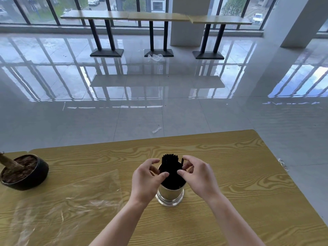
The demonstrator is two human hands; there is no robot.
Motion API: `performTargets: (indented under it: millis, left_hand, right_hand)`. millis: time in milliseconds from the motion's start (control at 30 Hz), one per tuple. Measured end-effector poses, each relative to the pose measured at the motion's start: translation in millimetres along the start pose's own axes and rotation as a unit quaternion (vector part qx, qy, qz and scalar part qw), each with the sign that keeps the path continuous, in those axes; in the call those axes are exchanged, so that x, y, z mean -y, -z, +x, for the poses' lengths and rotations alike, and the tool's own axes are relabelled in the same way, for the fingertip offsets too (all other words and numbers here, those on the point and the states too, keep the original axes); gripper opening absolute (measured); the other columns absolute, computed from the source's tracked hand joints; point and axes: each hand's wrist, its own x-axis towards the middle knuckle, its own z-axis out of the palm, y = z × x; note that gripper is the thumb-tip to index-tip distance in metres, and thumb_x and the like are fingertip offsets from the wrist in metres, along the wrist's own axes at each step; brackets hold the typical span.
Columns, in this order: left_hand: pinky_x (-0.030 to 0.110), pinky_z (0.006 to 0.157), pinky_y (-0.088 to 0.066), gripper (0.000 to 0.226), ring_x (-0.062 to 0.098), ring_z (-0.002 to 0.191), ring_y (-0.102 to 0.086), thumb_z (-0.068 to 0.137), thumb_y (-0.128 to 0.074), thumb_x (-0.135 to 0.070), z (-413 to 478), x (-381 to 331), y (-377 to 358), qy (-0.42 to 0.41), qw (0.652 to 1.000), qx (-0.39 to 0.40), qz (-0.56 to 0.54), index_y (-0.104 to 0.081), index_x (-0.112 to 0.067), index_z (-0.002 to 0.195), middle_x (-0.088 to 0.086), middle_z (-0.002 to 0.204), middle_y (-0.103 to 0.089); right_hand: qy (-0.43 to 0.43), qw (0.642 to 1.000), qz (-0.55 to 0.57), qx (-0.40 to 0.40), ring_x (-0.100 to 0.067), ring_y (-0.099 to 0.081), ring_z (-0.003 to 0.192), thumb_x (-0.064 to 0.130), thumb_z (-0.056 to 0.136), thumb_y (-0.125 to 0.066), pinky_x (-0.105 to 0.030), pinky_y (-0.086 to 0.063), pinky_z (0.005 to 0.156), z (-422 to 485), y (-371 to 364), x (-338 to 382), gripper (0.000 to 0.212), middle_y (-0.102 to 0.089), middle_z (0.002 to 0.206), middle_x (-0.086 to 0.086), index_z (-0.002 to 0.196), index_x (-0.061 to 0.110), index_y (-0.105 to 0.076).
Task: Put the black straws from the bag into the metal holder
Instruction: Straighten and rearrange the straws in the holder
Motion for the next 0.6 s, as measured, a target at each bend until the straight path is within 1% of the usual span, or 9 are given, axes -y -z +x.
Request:
performTargets:
  millis: [167, 267, 367, 400, 433, 467, 500, 533, 600]
  left_hand:
    - [0.028, 0.069, -0.049, 0.065, 0.009, 0.072, -0.057, 0.072, -0.082, -0.048, -0.7, -4.6, -8.0, -0.039, 0.992, 0.003, 0.12, -0.061, -0.028, 0.13, -0.011, 0.072, -0.056]
    - [0.034, 0.077, -0.052, 0.061, 0.017, 0.085, -0.062, 0.08, -0.076, -0.046, 9.4, -15.2, -11.1, -0.043, 0.986, -0.012, 0.159, -0.058, -0.026, 0.135, -0.009, 0.082, -0.061]
    - [0.034, 0.076, -0.052, 0.031, 0.02, 0.089, -0.064, 0.085, -0.072, -0.037, 15.9, -19.9, -11.2, -0.041, 0.985, 0.006, 0.168, -0.069, -0.029, 0.115, -0.006, 0.087, -0.065]
    - [0.032, 0.075, -0.051, 0.024, 0.018, 0.089, -0.064, 0.085, -0.071, -0.035, 15.6, -18.9, -11.0, -0.046, 0.985, 0.011, 0.167, -0.071, -0.029, 0.108, -0.007, 0.089, -0.066]
    - [0.031, 0.074, -0.051, 0.019, 0.017, 0.088, -0.064, 0.085, -0.071, -0.034, 14.6, -16.4, -10.8, -0.051, 0.985, 0.01, 0.163, -0.072, -0.029, 0.104, -0.007, 0.089, -0.067]
    - [0.03, 0.072, -0.05, 0.018, 0.015, 0.086, -0.063, 0.085, -0.072, -0.034, 12.6, -13.2, -10.2, -0.054, 0.986, 0.003, 0.155, -0.072, -0.028, 0.103, -0.008, 0.089, -0.068]
    - [0.028, 0.072, -0.049, 0.021, 0.014, 0.085, -0.063, 0.084, -0.073, -0.033, 10.5, -10.1, -9.3, -0.057, 0.988, -0.006, 0.145, -0.072, -0.029, 0.105, -0.008, 0.089, -0.068]
    - [0.027, 0.073, -0.049, 0.028, 0.012, 0.086, -0.063, 0.084, -0.074, -0.033, 8.6, -7.8, -8.4, -0.059, 0.989, -0.014, 0.135, -0.071, -0.029, 0.111, -0.008, 0.093, -0.069]
    - [0.026, 0.08, -0.048, 0.043, 0.011, 0.091, -0.062, 0.083, -0.076, -0.032, 8.1, -5.2, -6.7, -0.059, 0.99, -0.023, 0.123, -0.066, -0.026, 0.124, -0.006, 0.103, -0.07]
  right_hand:
    - [-0.024, 0.999, -0.022, 0.037, -0.013, -0.062, 0.087, 0.042, 0.08, -0.082, -0.033, -0.053, 0.085, 9.0, 3.5, 4.5, 0.074, -0.065, 0.093, 0.009, 0.142, 0.014, -0.053]
    - [-0.024, 0.996, -0.061, 0.053, -0.019, -0.065, 0.094, 0.037, 0.083, -0.08, -0.034, -0.053, 0.083, 18.8, 3.7, 15.5, 0.054, -0.07, 0.097, 0.002, 0.127, 0.011, -0.063]
    - [-0.007, 0.996, -0.059, 0.065, -0.017, -0.065, 0.084, 0.019, 0.084, -0.075, -0.034, -0.05, 0.073, 27.6, -0.6, 26.3, 0.011, -0.072, 0.086, 0.002, 0.095, 0.018, -0.073]
    - [-0.002, 0.995, -0.056, 0.077, -0.015, -0.062, 0.077, 0.015, 0.083, -0.072, -0.032, -0.047, 0.069, 29.1, -2.4, 29.1, 0.008, -0.069, 0.078, 0.005, 0.08, 0.021, -0.068]
    - [0.007, 0.995, -0.047, 0.089, -0.013, -0.06, 0.073, 0.012, 0.083, -0.07, -0.031, -0.044, 0.067, 30.7, -5.4, 29.9, 0.018, -0.066, 0.073, 0.007, 0.073, 0.024, -0.062]
    - [0.014, 0.994, -0.039, 0.101, -0.012, -0.061, 0.076, 0.011, 0.083, -0.068, -0.03, -0.045, 0.068, 31.7, -7.0, 29.4, 0.018, -0.067, 0.076, 0.008, 0.074, 0.026, -0.062]
    - [0.021, 0.994, -0.034, 0.104, -0.012, -0.065, 0.084, 0.011, 0.083, -0.069, -0.03, -0.048, 0.073, 32.2, -8.4, 27.2, 0.015, -0.072, 0.085, 0.007, 0.084, 0.025, -0.069]
    - [0.026, 0.994, -0.033, 0.106, -0.014, -0.067, 0.097, 0.012, 0.084, -0.07, -0.03, -0.052, 0.081, 32.3, -8.1, 26.5, 0.02, -0.076, 0.1, 0.005, 0.101, 0.022, -0.074]
    - [0.03, 0.994, -0.046, 0.099, -0.019, -0.063, 0.12, 0.016, 0.084, -0.073, -0.031, -0.05, 0.099, 33.5, -7.2, 25.1, 0.045, -0.072, 0.126, -0.001, 0.129, 0.016, -0.067]
